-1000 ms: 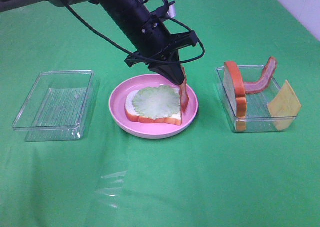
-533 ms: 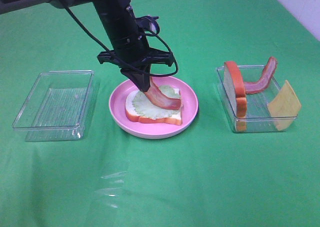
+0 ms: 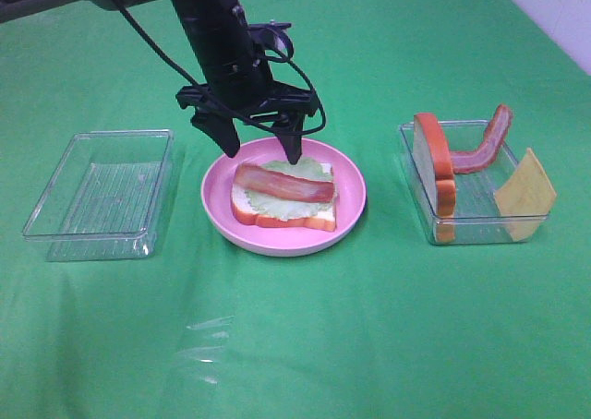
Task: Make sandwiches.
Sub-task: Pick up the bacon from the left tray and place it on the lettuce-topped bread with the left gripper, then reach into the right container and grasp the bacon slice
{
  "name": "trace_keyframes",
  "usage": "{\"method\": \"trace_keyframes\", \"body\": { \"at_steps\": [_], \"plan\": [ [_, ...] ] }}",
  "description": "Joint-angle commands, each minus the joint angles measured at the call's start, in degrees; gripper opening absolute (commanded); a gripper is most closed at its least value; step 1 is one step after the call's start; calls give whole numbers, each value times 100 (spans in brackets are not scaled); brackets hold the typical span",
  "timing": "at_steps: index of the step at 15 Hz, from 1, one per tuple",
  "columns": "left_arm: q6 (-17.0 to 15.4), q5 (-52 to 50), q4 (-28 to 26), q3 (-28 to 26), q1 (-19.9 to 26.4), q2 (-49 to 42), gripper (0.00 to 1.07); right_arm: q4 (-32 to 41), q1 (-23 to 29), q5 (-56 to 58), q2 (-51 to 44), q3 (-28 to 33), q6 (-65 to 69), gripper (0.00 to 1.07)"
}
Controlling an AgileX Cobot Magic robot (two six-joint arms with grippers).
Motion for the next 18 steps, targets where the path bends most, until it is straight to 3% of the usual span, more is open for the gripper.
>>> {"method": "trace_keyframes", "body": {
  "at_steps": [1, 4, 6, 8, 11, 12, 15, 17, 18],
  "plan": [
    [-11, 355, 132, -321, -29, -52, 102, -34, -34, -11, -103, 11, 11, 99],
    [0, 355, 269, -401, -29, -304, 102, -34, -34, -11, -103, 11, 11, 99],
    [57, 355, 1129, -395, 17, -710, 100, -34, -34, -11, -103, 11, 11, 99],
    [74, 355, 1324, -395, 223, -963, 100, -34, -34, -11, -103, 11, 11, 99],
    [223, 361, 1066, -212, 1129, -1495, 100, -34, -34, -11, -103, 11, 11, 99],
    [344, 361, 1083, 246, 1662, -1822, 100, -34, -34, -11, -103, 11, 11, 99],
    [476, 355, 1008, 1392, 2613, -2355, 100, -34, -34, -11, -103, 11, 11, 99],
    [579, 355, 888, 2000, 2813, -2630, 100, -34, -34, -11, -103, 11, 11, 99],
    [579, 355, 877, 2659, 2830, -3060, 100, -34, -34, -11, -103, 11, 11, 99]
  ]
}}
